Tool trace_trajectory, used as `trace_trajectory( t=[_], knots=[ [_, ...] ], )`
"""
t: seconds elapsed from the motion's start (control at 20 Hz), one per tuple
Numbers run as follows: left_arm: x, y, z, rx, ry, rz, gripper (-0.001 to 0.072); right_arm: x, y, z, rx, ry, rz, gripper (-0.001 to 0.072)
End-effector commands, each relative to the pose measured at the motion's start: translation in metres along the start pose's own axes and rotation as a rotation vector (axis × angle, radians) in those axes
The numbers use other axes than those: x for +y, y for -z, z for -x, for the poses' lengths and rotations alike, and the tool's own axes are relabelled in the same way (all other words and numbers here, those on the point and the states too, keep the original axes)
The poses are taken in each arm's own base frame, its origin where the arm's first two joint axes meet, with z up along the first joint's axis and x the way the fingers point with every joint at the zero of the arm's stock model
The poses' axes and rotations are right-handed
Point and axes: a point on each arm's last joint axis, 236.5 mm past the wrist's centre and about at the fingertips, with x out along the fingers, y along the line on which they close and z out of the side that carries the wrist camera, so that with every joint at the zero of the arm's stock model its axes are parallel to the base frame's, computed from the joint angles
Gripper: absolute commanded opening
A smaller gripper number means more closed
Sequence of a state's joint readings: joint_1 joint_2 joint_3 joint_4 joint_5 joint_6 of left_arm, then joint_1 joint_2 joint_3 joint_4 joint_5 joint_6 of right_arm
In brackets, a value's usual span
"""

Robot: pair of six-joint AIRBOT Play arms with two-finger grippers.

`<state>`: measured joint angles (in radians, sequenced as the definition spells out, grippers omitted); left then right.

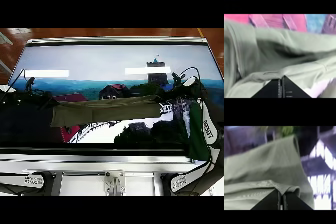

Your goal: Fold the shirts.

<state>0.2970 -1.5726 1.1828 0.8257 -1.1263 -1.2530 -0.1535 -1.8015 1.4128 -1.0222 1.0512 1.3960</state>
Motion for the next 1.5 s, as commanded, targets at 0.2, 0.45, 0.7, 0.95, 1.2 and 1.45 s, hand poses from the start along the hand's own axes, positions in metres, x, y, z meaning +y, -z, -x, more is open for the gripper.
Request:
trace_trajectory(
  t=[0.2,0.45,0.7,0.95,1.2,1.45],
  knots=[
    [0.014,-0.002,-0.031,0.048,0.042,0.097,0.056,0.004,-0.008,-0.017,-0.007,0.008,0.024,0.0552],
    [0.007,0.003,-0.005,0.083,0.081,0.096,0.0555,-0.017,-0.032,0.038,-0.111,0.016,-0.008,0.0631],
    [-0.007,0.0,0.01,0.053,0.085,0.06,0.0554,-0.029,0.001,0.027,0.048,-0.082,-0.111,0.0631],
    [-0.01,-0.001,0.013,0.046,0.086,0.054,0.0554,0.002,0.012,0.039,0.094,-0.19,-0.064,0.0631],
    [-0.012,-0.001,0.013,0.042,0.095,0.057,0.0554,-0.049,0.011,0.081,0.046,0.124,0.039,0.063],
    [-0.019,-0.004,0.014,0.032,0.126,0.07,0.0554,-0.058,0.004,0.064,0.028,0.127,-0.023,0.063]
  ],
)
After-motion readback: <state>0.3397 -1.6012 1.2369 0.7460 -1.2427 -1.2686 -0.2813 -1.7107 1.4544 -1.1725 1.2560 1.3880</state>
